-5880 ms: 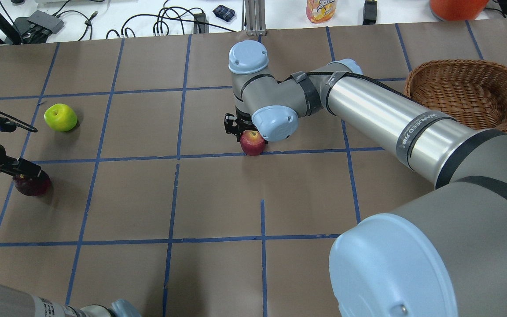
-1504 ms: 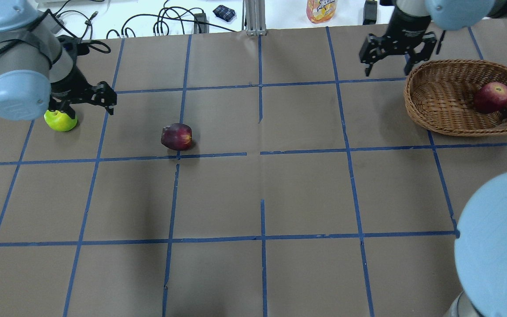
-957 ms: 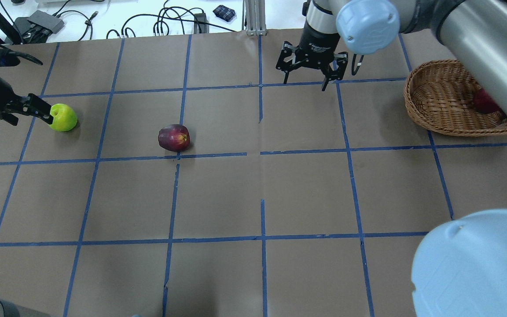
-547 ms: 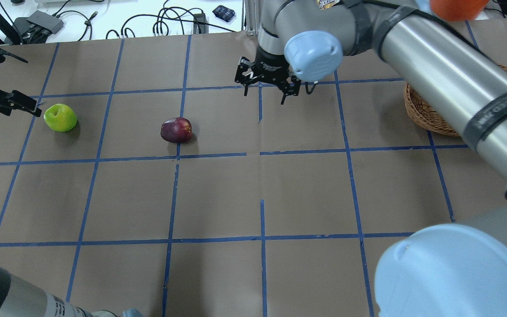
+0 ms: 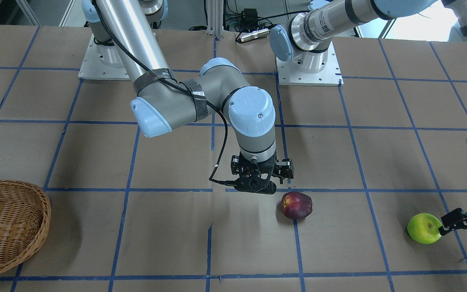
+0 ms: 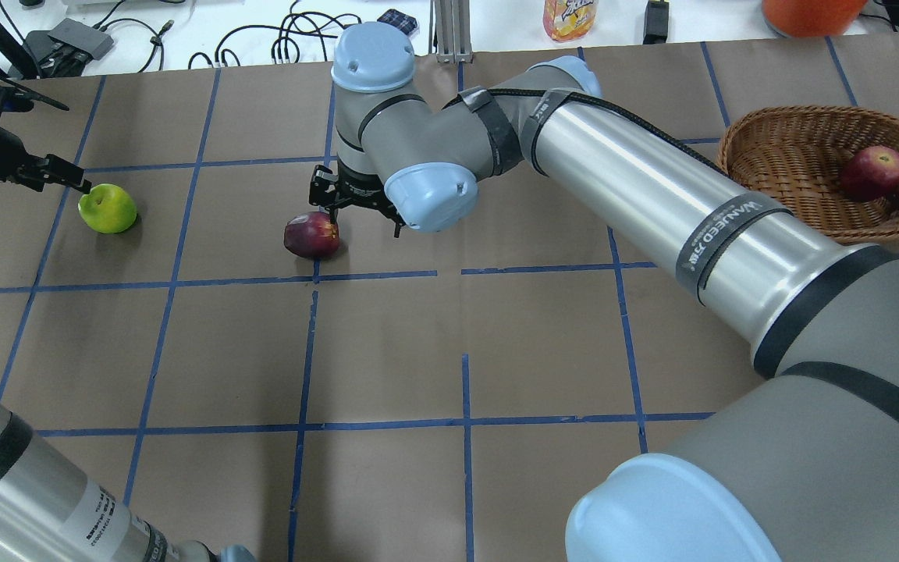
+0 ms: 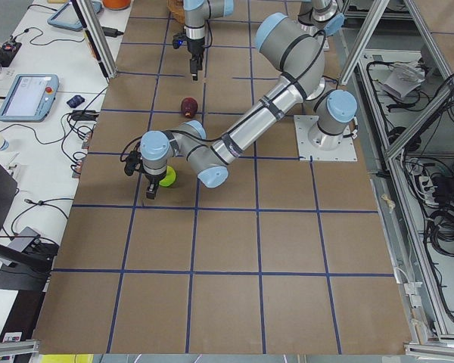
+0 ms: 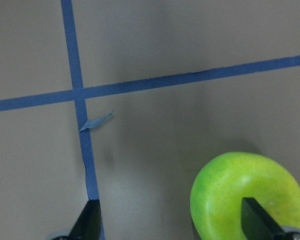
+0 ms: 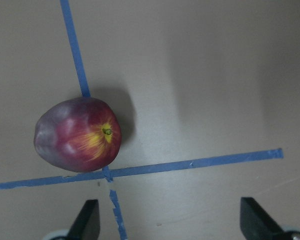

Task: Put all apples into basket
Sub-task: 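Grasp the dark red apple with the right gripper while the left grasps the green apple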

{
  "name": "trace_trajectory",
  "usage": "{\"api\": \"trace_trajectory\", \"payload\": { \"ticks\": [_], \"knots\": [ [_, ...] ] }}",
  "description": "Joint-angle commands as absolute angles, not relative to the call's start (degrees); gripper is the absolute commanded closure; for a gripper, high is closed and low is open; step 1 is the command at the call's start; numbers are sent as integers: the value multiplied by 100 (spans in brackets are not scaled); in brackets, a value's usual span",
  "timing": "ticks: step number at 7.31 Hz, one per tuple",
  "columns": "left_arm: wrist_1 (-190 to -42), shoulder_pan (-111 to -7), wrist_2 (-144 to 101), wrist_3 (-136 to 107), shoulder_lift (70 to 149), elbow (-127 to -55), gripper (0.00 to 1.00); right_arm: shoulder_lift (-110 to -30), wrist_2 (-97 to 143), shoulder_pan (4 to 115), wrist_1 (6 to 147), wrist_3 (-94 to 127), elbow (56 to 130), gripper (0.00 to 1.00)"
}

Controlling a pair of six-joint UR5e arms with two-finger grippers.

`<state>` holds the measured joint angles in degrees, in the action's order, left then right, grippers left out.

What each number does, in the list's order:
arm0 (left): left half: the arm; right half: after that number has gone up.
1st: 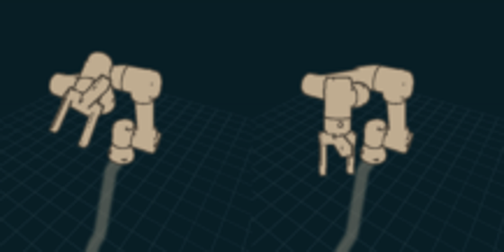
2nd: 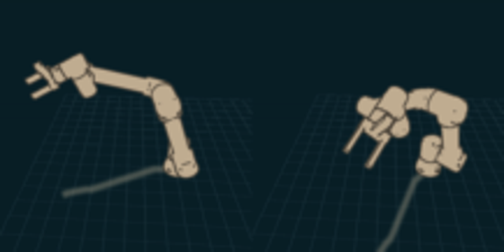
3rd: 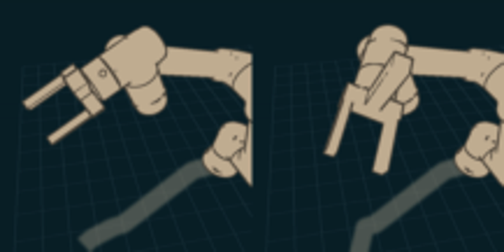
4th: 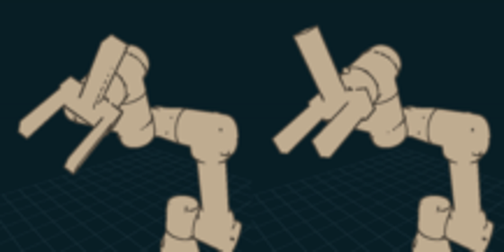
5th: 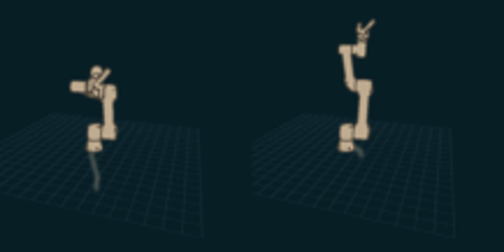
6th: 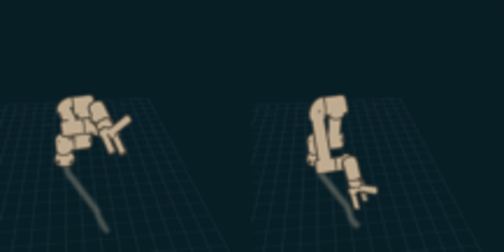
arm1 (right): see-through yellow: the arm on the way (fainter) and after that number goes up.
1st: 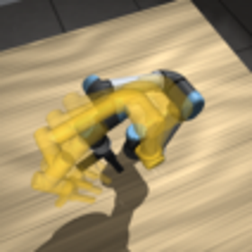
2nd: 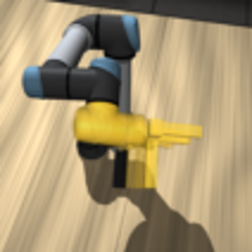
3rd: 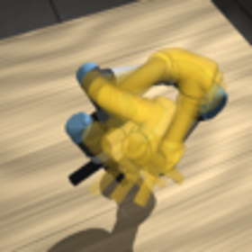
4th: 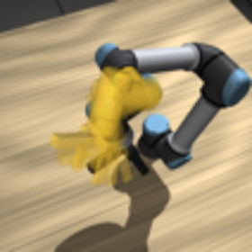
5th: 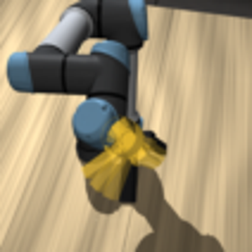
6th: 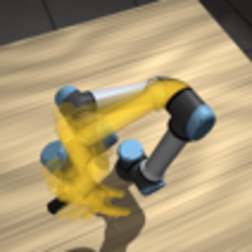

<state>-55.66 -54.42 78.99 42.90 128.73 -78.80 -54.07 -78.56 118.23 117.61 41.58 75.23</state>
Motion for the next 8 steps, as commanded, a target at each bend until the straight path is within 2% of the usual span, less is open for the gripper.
{"api": "trace_trajectory", "payload": {
  "ticks": [1, 5, 8],
  "knots": [
    [-5712, -5467, 7822, 4254, 12876, -7700, 0, -5221, -7743, 11944, 11969, 5785, 7515, 0],
    [-5845, -5991, 7883, 3571, 12789, -7813, 0, -4897, -7428, 12032, 12199, 8397, 7226, 0],
    [-5775, -6003, 7919, 3603, 12937, -7962, 0, -4431, -7233, 12041, 12445, 9149, 6778, 0]
  ]
}}
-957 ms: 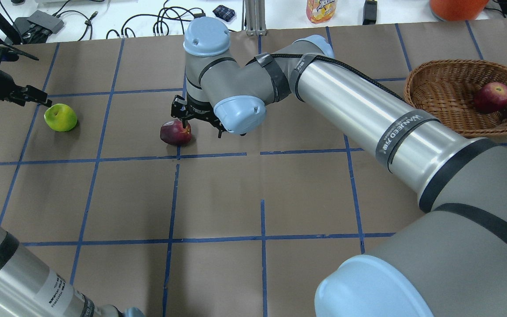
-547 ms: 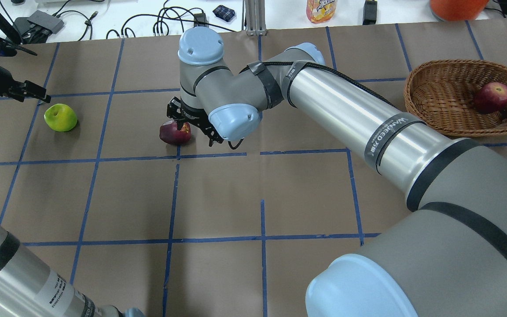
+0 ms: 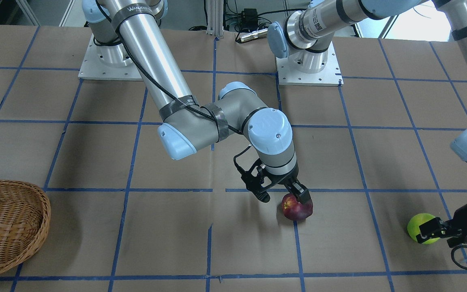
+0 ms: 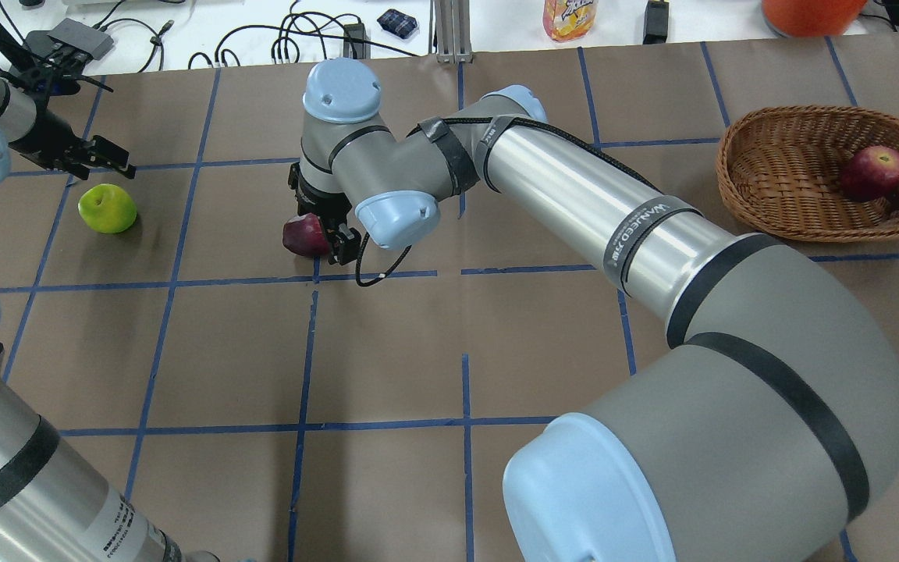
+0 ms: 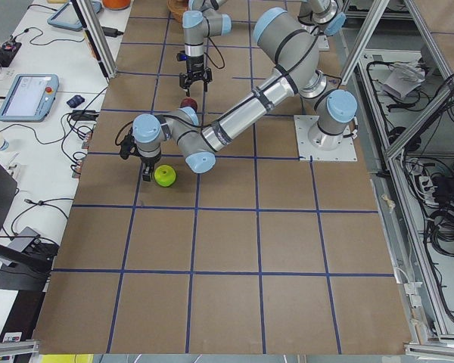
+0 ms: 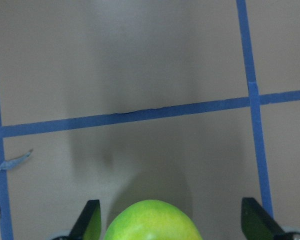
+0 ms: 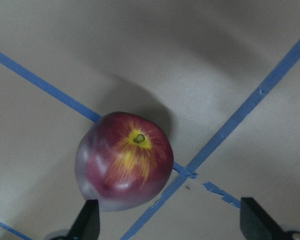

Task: Put all apples into basket
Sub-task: 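Grasp the dark red apple with the right gripper while the left grasps the green apple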

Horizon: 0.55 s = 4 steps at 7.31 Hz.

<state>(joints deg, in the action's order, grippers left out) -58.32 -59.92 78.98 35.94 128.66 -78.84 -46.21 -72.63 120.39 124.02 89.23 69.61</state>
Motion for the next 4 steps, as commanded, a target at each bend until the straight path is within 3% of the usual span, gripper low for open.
{"api": "trace_trajectory", "payload": {
  "ticks": [1, 4],
  "knots": [
    [-5766, -6003, 8145, 3595, 12955, -7980, 0, -4369, -7138, 12067, 12454, 9323, 6759, 0],
    [-5853, -5959, 8534, 3543, 12964, -8033, 0, -4289, -6979, 12067, 12463, 9492, 6715, 0]
  ]
}}
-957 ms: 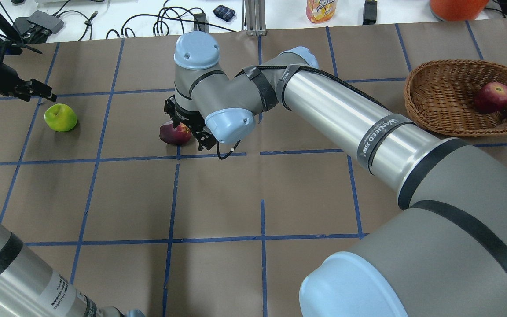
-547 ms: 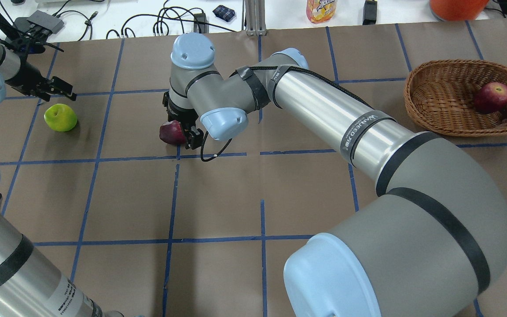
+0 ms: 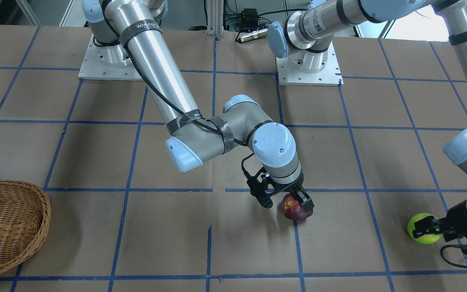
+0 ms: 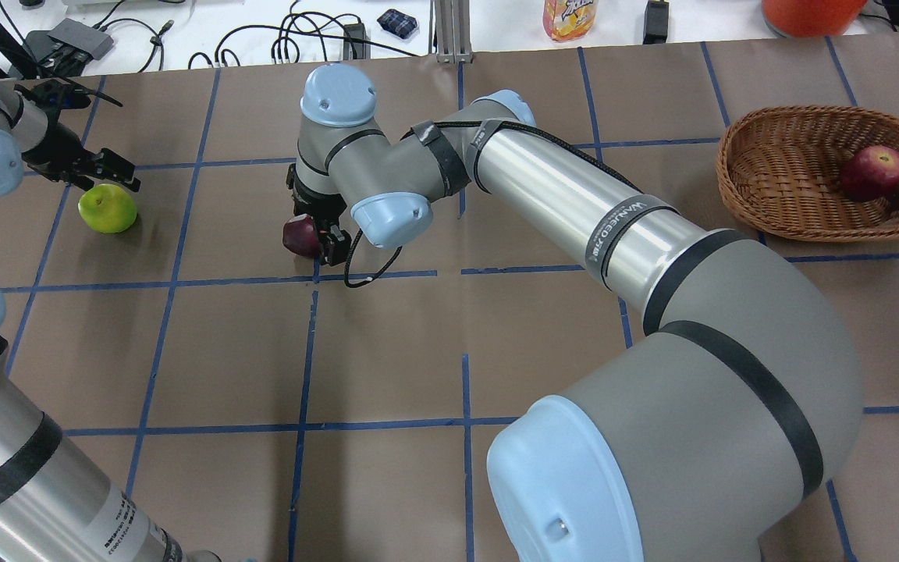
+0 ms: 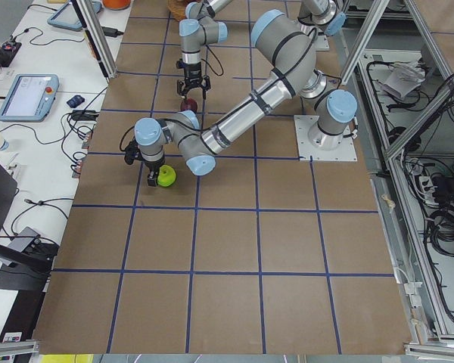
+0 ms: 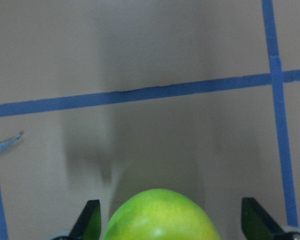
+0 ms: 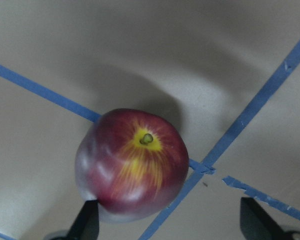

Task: Put all apples into basket
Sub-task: 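Grasp the dark red apple with the right gripper while the left grasps the green apple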

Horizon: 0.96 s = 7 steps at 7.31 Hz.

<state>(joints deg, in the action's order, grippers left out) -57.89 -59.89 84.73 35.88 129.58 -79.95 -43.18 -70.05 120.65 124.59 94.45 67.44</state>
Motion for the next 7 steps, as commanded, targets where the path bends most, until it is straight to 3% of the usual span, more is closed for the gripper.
{"api": "trace_trajectory", "payload": {
  "ticks": [1, 2, 3, 4, 7],
  "knots": [
    [-5827, -5959, 8525, 3481, 12929, -8225, 0, -4263, -6979, 12067, 12463, 9492, 6645, 0],
    [-5784, -5959, 8525, 3463, 12911, -8348, 0, -4167, -6979, 12067, 12463, 9501, 6566, 0],
    [-5792, -5959, 8534, 3472, 12894, -8271, 46, -4079, -6979, 12067, 12463, 9553, 6409, 0],
    [-5835, -5968, 8639, 3472, 12841, -8236, 99, -4069, -7048, 12059, 12454, 9580, 6207, 0],
    [-6149, -6020, 8631, 3472, 12605, -8139, 100, -3947, -7101, 12059, 12454, 9580, 6161, 0]
  ]
}}
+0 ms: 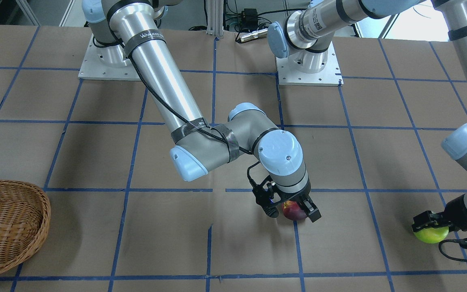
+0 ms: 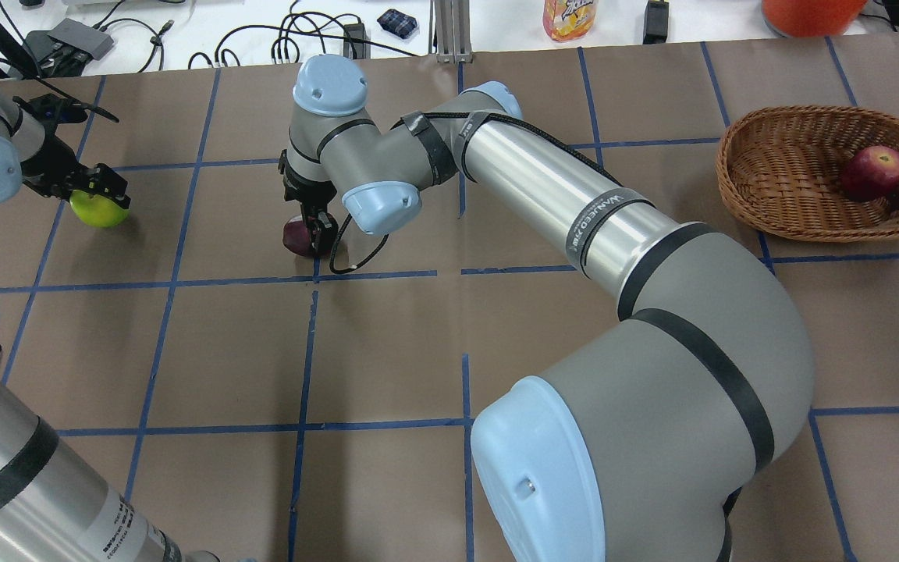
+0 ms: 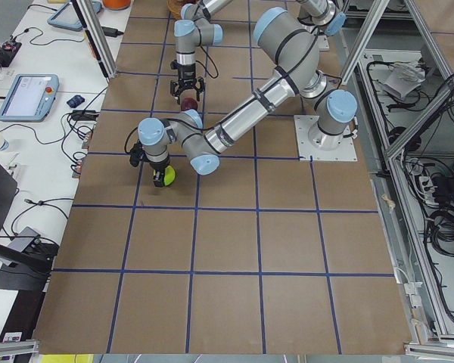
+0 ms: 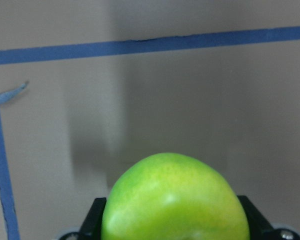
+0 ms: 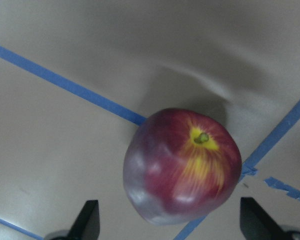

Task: Put all apples into basket
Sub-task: 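Drop dark red apple into basket with right gripper while left sets green apple center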

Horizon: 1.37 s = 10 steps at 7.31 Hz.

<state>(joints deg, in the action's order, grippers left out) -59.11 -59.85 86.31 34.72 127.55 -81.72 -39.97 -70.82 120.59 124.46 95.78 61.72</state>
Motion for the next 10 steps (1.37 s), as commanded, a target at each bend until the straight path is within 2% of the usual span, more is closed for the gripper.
{"api": "trace_trajectory", "payload": {
  "ticks": [1, 3, 4, 5, 8, 10],
  "knots": [
    [-6222, -6029, 8587, 3472, 12473, -8269, 100, -3929, -7102, 12059, 12419, 9580, 6179, 0],
    [-6240, -6056, 8569, 3480, 12367, -8332, 100, -3902, -7102, 12059, 12393, 9571, 6205, 0],
    [-6232, -6056, 8561, 3480, 12349, -8376, 100, -3868, -7102, 12059, 12393, 9571, 6214, 16],
    [-6240, -6073, 8561, 3480, 12288, -8402, 100, -3858, -7093, 12050, 12375, 9554, 6205, 99],
    [-6293, -6082, 8561, 3480, 12190, -8420, 100, -3981, -7321, 11962, 12131, 9449, 6126, 100],
    [-6293, -6091, 8552, 3472, 12182, -8420, 100, -4488, -7347, 11674, 11055, 8698, 6169, 100]
  ]
}}
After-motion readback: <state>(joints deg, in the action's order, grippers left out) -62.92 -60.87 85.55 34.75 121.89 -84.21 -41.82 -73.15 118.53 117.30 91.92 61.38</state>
